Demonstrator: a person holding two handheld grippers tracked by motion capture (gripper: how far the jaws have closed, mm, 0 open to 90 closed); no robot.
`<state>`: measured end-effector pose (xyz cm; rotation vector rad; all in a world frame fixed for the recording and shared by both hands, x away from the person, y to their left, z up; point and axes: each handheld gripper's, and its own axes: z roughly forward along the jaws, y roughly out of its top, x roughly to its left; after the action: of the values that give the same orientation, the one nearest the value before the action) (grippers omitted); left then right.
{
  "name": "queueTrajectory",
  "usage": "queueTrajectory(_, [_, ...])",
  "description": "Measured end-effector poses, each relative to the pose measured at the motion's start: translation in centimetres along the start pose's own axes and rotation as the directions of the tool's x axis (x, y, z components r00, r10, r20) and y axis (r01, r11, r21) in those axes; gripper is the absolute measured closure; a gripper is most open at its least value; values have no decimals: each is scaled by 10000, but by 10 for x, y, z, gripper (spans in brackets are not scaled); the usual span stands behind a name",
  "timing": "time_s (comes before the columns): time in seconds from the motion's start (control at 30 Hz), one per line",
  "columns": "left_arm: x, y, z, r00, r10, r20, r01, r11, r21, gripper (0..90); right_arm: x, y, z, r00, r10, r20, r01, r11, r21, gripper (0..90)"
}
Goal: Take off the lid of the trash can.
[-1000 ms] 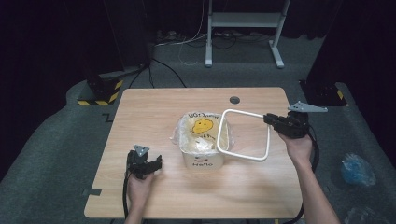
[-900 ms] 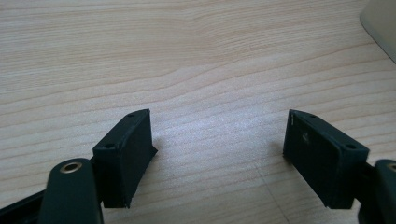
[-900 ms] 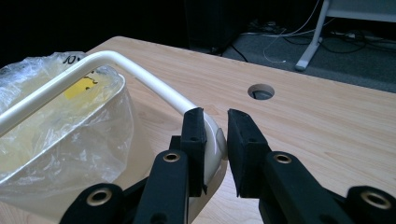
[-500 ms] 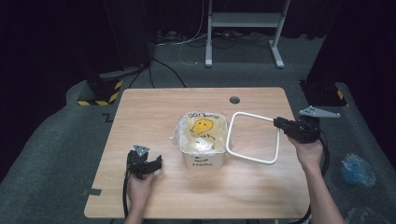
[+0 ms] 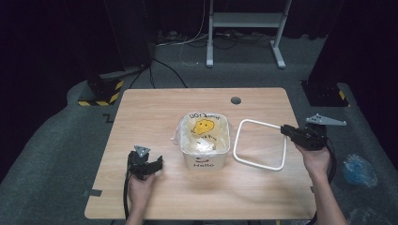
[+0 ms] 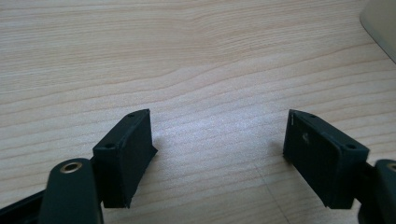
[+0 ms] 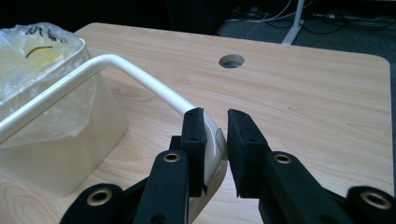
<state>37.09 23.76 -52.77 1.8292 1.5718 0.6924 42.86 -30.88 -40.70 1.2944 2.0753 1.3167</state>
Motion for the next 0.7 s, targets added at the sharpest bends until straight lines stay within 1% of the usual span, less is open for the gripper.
queueTrajectory(0.1, [0,0,0,10000,9,-5,-9,10000,-4,241,-2,-5,3,10000,12,57,-13,10000,84,774])
queueTrajectory(0.17, [0,0,0,10000,8,-5,-8,10000,-3,241,-3,-6,4,10000,34,55,-34,10000,52,773])
queueTrajectory(0.2, [0,0,0,10000,8,-5,-8,10000,-2,241,-5,-9,4,9998,145,99,-146,9999,78,774])
queueTrajectory(0.37, [0,0,0,10000,1,-1,-1,10000,2,241,-7,-12,3,9996,170,211,-173,9997,163,773])
queueTrajectory(0.47, [0,0,0,10000,4,-5,-4,10000,-6,241,-8,-15,6,9996,108,277,-115,9996,263,773])
queueTrajectory(0.63, [0,0,0,10000,6,-5,-6,10000,-4,241,-11,-22,13,9991,262,322,-276,9986,452,773])
queueTrajectory(0.67, [0,0,0,10000,-3,2,3,10000,-1,241,-12,-26,16,9987,169,480,-198,9981,592,773])
queueTrajectory(0.7, [0,0,0,10000,3,-1,-3,10000,-1,241,-12,-26,16,9987,169,480,-198,9981,592,773])
